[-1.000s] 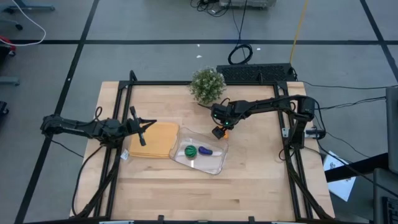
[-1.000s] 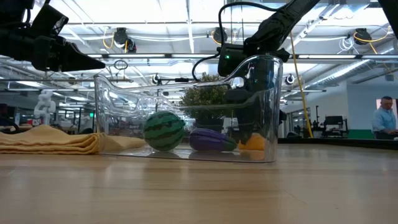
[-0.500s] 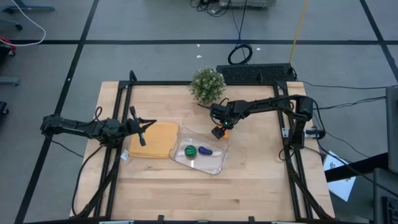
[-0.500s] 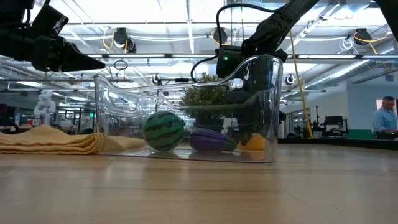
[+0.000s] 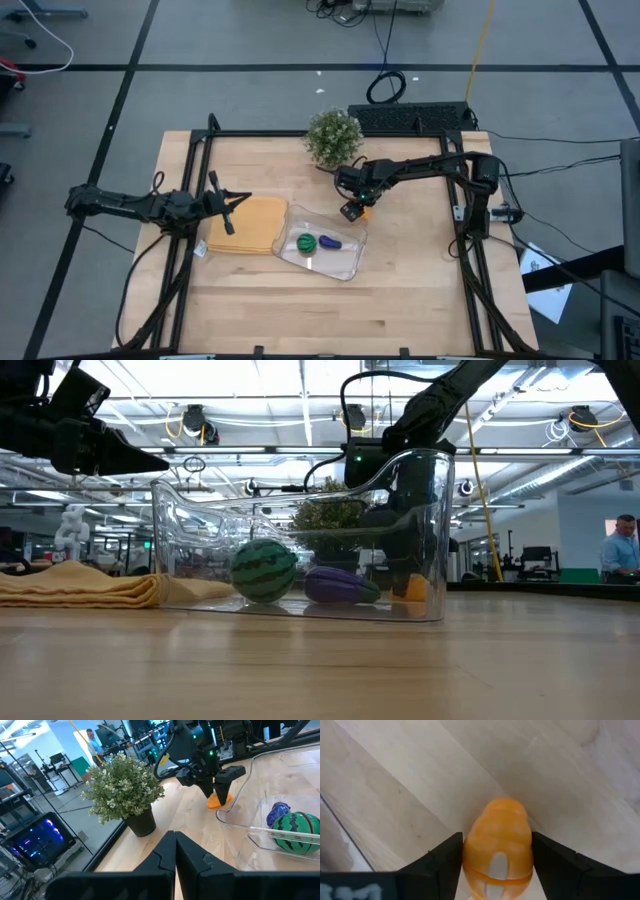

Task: Pick and placing Produce into tupperware
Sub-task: Put the bread into the transparent bin

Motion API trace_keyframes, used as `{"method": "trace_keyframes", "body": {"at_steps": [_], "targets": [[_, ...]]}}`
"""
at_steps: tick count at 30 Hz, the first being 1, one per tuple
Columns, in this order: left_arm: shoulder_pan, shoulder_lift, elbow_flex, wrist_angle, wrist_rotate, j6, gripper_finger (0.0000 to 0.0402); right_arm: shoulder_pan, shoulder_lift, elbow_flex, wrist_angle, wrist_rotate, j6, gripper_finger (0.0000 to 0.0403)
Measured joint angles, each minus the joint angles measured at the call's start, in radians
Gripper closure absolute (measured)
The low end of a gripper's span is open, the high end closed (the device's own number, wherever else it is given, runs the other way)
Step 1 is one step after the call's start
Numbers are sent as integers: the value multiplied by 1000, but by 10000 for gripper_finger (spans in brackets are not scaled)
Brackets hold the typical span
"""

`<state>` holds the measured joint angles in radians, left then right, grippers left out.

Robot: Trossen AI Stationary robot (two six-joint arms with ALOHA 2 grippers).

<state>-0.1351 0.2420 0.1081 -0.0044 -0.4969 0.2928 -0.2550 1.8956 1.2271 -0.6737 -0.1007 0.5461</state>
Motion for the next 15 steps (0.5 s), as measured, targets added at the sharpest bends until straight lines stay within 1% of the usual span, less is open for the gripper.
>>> {"method": "trace_keyframes", "body": {"at_steps": [4, 10, 15], "targets": [[0, 0, 0, 0, 0, -1, 398, 1, 4, 29, 2, -17, -13, 204], [0, 0, 0, 0, 0, -2, 398, 2, 3, 41, 0, -22, -13, 190], [0, 0, 0, 0, 0, -2, 398, 2, 1, 41, -6, -25, -13, 192]]}}
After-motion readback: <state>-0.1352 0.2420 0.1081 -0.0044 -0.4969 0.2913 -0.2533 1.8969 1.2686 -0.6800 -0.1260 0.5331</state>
